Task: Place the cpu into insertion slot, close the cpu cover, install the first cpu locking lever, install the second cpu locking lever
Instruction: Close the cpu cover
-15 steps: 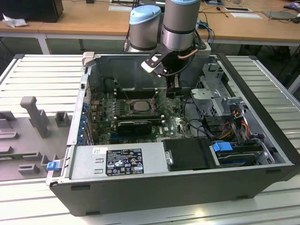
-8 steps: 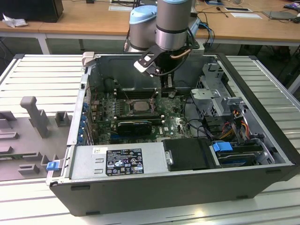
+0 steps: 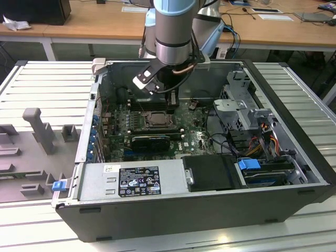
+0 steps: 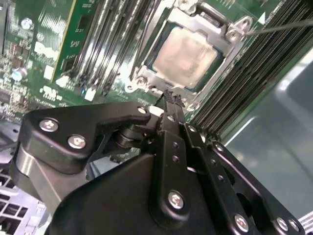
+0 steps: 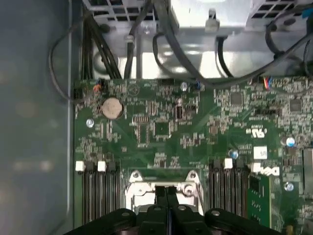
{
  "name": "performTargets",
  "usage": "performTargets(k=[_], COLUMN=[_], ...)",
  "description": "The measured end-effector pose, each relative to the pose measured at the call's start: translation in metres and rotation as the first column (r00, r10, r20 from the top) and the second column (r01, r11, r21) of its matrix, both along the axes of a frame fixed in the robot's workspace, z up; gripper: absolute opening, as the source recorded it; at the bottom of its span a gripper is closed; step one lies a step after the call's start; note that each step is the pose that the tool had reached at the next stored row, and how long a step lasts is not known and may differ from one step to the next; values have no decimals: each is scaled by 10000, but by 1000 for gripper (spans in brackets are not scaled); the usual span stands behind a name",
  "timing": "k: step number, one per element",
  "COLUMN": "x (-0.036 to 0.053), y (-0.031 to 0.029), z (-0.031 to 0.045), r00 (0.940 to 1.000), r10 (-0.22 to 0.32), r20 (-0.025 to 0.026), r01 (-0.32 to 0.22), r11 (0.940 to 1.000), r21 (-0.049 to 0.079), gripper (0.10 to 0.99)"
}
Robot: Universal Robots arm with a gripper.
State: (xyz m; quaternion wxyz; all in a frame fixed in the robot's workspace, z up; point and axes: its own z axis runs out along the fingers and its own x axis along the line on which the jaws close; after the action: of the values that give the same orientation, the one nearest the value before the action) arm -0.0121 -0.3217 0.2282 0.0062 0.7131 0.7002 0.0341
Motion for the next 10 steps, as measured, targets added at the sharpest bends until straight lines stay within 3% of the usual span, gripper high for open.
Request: performTargets(k=[10], x=[-270], y=[3], z=[-9], r00=[10000], r10=[24], r20=[0], r01=[-24], r11=[10000], r21=[30], gripper=[106])
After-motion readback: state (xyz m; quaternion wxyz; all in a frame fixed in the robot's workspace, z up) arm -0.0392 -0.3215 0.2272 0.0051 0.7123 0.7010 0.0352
